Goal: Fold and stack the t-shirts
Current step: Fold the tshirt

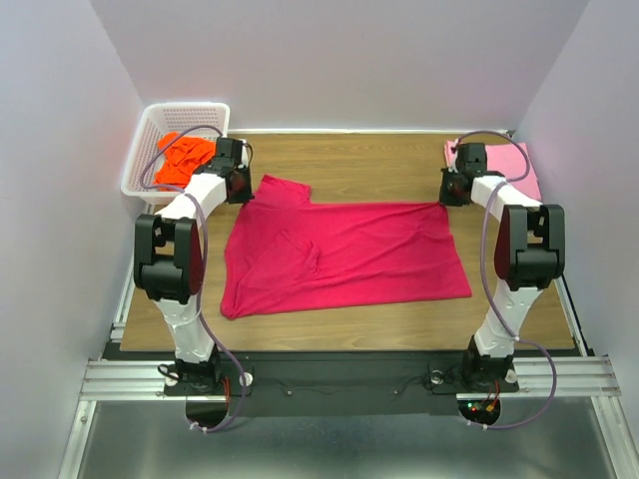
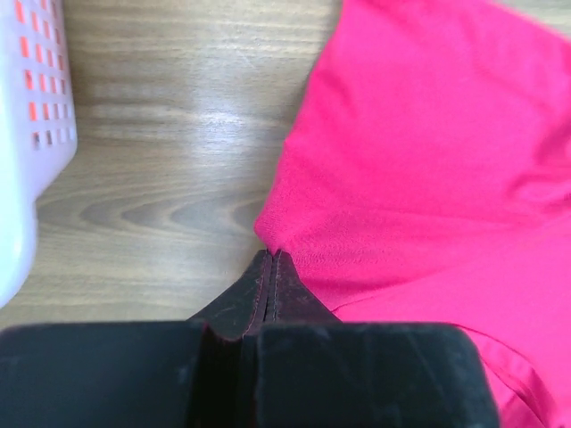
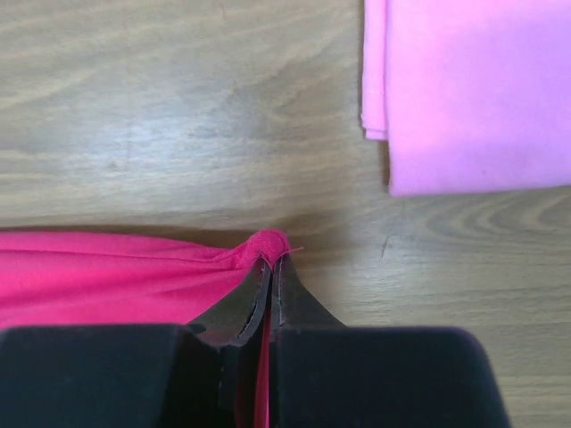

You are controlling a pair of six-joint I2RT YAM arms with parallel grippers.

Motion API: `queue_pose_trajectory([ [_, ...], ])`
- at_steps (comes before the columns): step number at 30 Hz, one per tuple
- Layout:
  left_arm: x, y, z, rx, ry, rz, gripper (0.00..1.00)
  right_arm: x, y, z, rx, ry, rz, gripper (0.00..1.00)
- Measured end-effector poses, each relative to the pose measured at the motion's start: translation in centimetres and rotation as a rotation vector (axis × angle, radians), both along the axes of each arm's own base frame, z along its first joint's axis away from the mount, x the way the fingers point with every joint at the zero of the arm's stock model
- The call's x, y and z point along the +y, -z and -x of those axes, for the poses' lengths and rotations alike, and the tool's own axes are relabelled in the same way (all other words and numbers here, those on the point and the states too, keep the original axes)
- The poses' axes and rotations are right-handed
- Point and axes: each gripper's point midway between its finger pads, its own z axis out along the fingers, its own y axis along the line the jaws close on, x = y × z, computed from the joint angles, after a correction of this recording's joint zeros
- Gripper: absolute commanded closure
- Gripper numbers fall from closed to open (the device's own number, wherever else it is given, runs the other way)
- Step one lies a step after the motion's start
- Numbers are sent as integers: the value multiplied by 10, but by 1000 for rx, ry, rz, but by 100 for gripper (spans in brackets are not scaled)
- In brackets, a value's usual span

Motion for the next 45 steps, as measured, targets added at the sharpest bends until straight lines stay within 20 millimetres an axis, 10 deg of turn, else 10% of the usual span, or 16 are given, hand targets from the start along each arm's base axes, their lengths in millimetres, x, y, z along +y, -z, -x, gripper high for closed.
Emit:
queue_pose_trajectory([
  [22,3,-18,25,-21,-13,13,100,7,-50,9,-100,17,-46,99],
  [45,10,-13,53,-4,-45,3,100,6,-43,43,-62,112,-85,99],
])
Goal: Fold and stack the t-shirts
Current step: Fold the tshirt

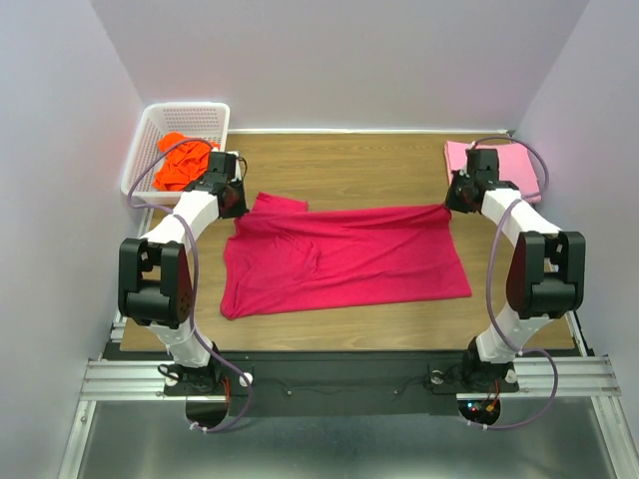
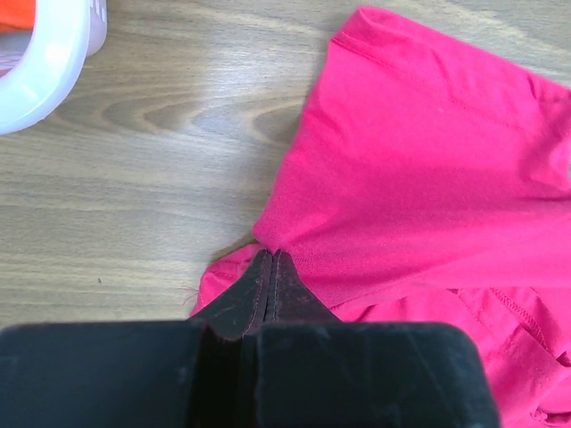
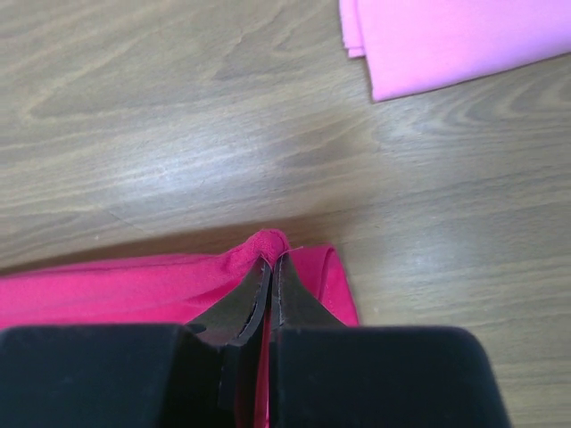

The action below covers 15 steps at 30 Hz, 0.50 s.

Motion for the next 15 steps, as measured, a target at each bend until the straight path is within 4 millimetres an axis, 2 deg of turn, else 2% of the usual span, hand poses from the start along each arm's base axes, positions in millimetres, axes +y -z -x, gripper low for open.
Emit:
queue_pose_trajectory([
  [9,2,-4,4,-16,-13,-2,100,-6,-31,0,-75,37,13,99],
  [15,4,-1,18,-8,-18,1,100,-9,-24,11,-58,55,4,99],
])
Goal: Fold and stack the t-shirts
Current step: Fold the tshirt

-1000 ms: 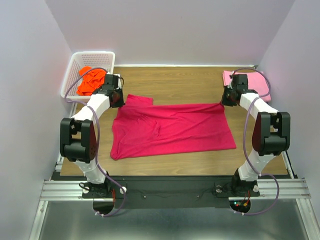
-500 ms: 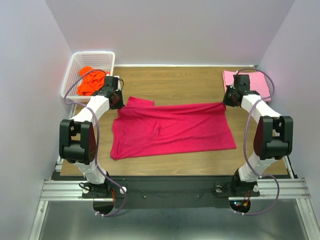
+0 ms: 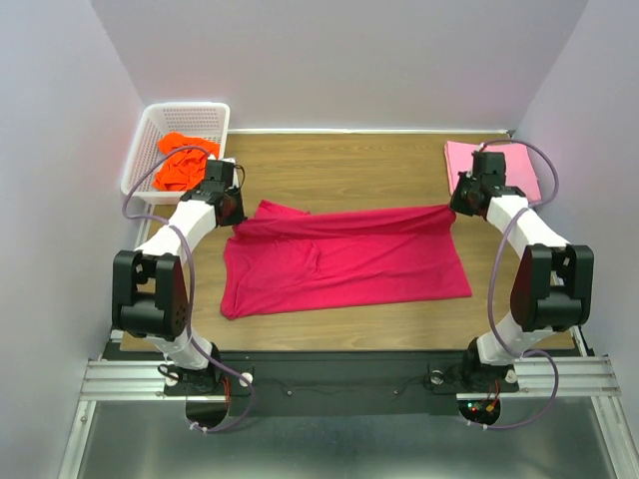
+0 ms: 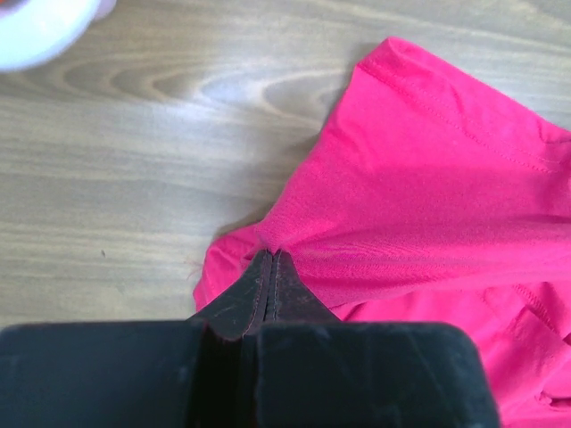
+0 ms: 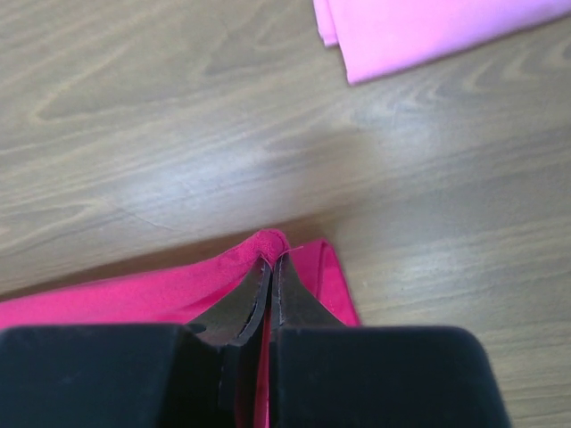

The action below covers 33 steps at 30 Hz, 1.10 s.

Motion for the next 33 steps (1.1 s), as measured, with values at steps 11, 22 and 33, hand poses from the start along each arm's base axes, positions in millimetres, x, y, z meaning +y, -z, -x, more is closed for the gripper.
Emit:
queue_pose_trajectory([
  [11,3,26,27,70,-21,5,100,1,22,17,62,38,-31,99],
  [22,3,37,40,96,-36,18,100,-4,34,40,94,88,-32,99],
  [33,0,38,42,100,-38,36,100,-9,33,51,87,122,-18,99],
])
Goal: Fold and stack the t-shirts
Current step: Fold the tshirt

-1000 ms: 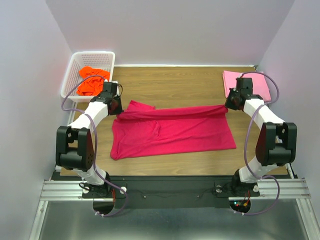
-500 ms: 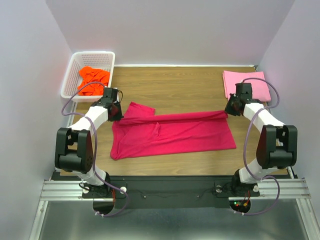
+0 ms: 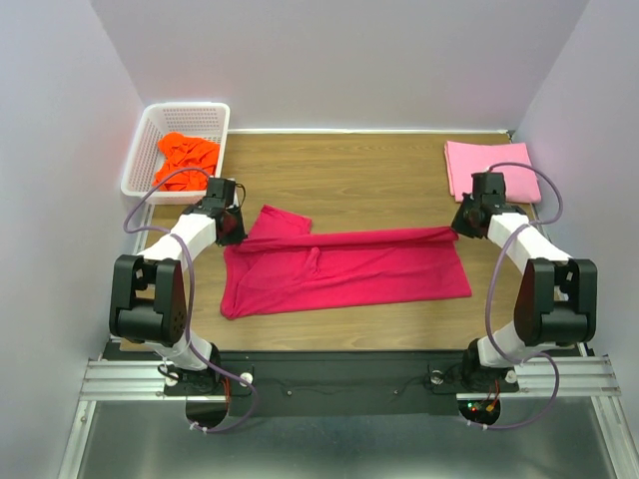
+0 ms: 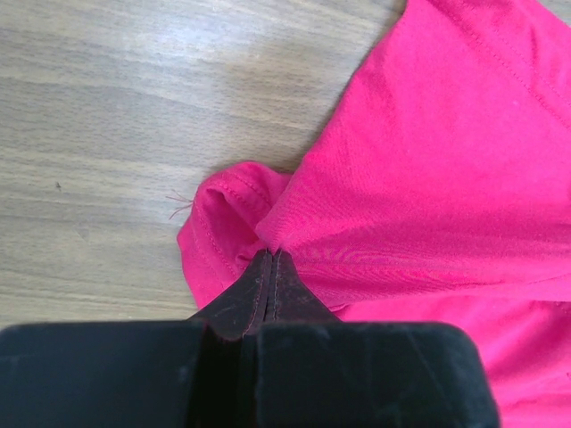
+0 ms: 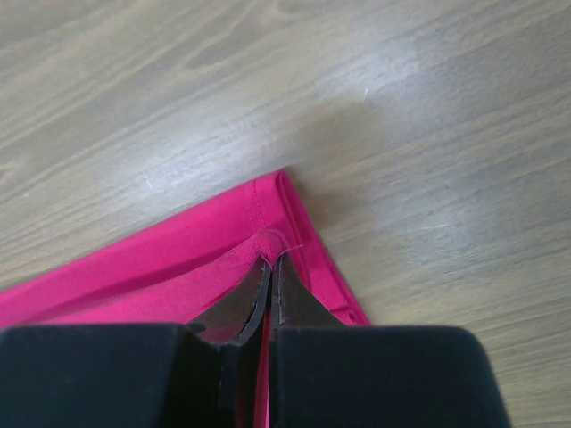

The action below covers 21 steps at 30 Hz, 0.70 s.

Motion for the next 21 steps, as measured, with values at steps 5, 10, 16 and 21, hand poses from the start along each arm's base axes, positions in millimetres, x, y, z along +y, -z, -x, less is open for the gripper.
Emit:
queue_pose_trajectory([
  [5,1,9,9,27,-13,4,100,2,19,6,50,14,-16,99],
  [10,1,16,16,51,-29,10,94,5,42,10,117,21,-43,77],
  [16,1,15,20,51,-43,18,31,10,41,10,116,2,-76,40],
  [21,0,-7,19,-12,-40,35,27,20,18,10,67,-48,-106,32],
])
